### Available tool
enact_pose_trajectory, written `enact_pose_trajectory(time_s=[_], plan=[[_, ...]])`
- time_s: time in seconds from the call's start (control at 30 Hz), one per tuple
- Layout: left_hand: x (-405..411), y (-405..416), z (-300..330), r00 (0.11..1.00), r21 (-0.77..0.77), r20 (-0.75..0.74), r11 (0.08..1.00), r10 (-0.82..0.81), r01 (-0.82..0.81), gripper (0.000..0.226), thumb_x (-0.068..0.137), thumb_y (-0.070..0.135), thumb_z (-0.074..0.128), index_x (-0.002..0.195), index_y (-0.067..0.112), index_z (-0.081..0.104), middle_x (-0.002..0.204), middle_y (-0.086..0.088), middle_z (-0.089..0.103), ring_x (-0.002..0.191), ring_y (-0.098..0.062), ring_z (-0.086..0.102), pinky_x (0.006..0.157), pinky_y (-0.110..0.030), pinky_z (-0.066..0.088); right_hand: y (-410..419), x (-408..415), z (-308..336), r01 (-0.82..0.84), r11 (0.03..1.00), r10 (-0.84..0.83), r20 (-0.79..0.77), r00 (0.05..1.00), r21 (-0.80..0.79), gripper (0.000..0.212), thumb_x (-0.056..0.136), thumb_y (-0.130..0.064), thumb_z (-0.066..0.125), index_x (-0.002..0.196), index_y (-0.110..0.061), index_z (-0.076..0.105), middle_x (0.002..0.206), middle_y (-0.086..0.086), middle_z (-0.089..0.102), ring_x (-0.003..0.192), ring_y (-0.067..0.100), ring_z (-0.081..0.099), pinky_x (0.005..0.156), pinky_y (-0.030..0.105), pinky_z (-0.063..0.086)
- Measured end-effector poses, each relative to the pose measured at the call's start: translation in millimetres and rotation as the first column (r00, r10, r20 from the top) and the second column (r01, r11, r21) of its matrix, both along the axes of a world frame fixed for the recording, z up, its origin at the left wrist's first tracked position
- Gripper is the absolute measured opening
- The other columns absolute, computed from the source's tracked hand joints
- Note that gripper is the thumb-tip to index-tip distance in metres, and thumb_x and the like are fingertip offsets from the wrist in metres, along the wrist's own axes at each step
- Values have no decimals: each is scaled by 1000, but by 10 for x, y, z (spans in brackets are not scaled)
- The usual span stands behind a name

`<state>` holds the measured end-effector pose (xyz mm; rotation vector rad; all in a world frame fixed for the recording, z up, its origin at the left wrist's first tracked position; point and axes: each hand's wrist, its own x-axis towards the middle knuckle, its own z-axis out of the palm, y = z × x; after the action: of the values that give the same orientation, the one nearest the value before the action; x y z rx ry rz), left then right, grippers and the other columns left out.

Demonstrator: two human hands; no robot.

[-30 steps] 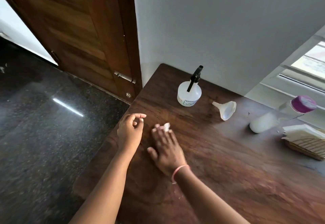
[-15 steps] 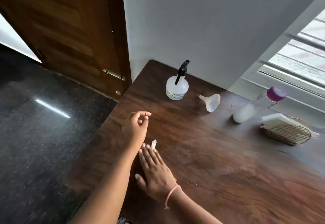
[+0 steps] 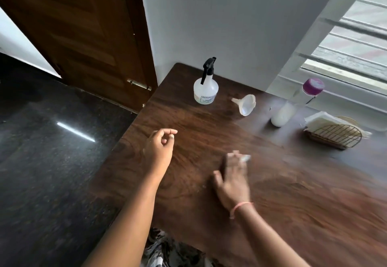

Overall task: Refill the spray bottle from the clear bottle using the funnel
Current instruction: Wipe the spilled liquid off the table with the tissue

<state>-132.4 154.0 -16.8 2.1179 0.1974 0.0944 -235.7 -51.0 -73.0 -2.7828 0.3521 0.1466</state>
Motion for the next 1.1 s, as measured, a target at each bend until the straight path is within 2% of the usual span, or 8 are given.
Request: enact_pose_trajectory(time_s=[0.1, 0.2, 0.43, 0.6, 0.67, 0.77, 0.9, 1.1], plan=[[-155, -42, 38, 999, 2, 35, 1000, 4, -5, 17, 87, 22, 57, 90, 34, 68, 100, 10, 65, 81, -8, 59, 77, -31, 52, 1009, -253, 70, -510, 856, 512, 3, 859, 84, 76, 91, -48, 33, 152, -8, 12, 160, 11, 4, 147, 21, -8, 120, 39, -6], [-292, -66, 47, 999, -34, 39, 999, 27, -25, 17, 86, 18, 58, 89, 31, 69, 98, 9, 66, 79, -9, 59, 77, -32, 51, 1312, -528, 15, -680, 733, 680, -3, 733, 25, 71, 95, -49, 28, 152, -9, 12, 160, 10, 7, 146, 18, -10, 119, 44, 0], [-631, -46, 46, 998, -55, -2, 997, 59, -59, 17, 87, 20, 57, 88, 33, 69, 99, 9, 65, 81, -8, 59, 74, -29, 49, -419, -781, -183, -37, 994, 33, -38, 999, -104, 75, 93, -61, 16, 151, -18, -4, 157, -2, -14, 146, 14, -14, 117, 34, -13], [-784, -9, 53, 998, -53, 36, 997, 54, -52, 16, 87, 19, 57, 90, 28, 70, 97, 8, 66, 78, -10, 59, 72, -32, 49, -1232, -991, -11, 533, 838, -544, -109, 832, -115, 78, 97, -55, 23, 150, -3, -1, 160, 15, -3, 148, 25, -8, 119, 41, -6], [-837, -15, 45, 998, -64, 36, 997, 44, -42, 17, 88, 18, 57, 91, 27, 71, 97, 6, 65, 77, -11, 58, 70, -29, 47, -870, -849, 9, 479, 874, -486, -117, 866, -85, 81, 96, -55, 27, 149, 1, 3, 159, 20, -2, 147, 28, -8, 118, 40, -7], [-889, -76, 3, 1000, -101, 25, 995, 19, -16, 18, 87, 16, 58, 89, 29, 70, 97, 7, 64, 81, -10, 58, 75, -29, 49, 125, -697, 11, -7, 1000, 6, -63, 998, -17, 89, 91, -67, 21, 150, -3, 4, 159, 13, -7, 146, 26, -14, 116, 35, -15], [-867, -261, -30, 996, -121, 71, 990, -58, 66, 22, 86, 8, 57, 86, 27, 68, 98, 0, 67, 82, -2, 57, 74, -2, 37, 765, -737, 58, -548, 837, 546, -108, 831, 11, 81, 93, -66, 18, 153, -13, 4, 160, 5, -7, 146, 17, -14, 120, 39, -9], [-851, -428, -42, 991, -159, 79, 980, -110, 121, 24, 84, 0, 58, 83, 22, 68, 97, -8, 67, 78, -3, 55, 70, 1, 35, -1144, -684, 8, 168, 982, -177, -115, 977, -84, 84, 88, -70, 21, 153, -18, 7, 161, -2, -3, 147, 16, -7, 118, 37, -5]])
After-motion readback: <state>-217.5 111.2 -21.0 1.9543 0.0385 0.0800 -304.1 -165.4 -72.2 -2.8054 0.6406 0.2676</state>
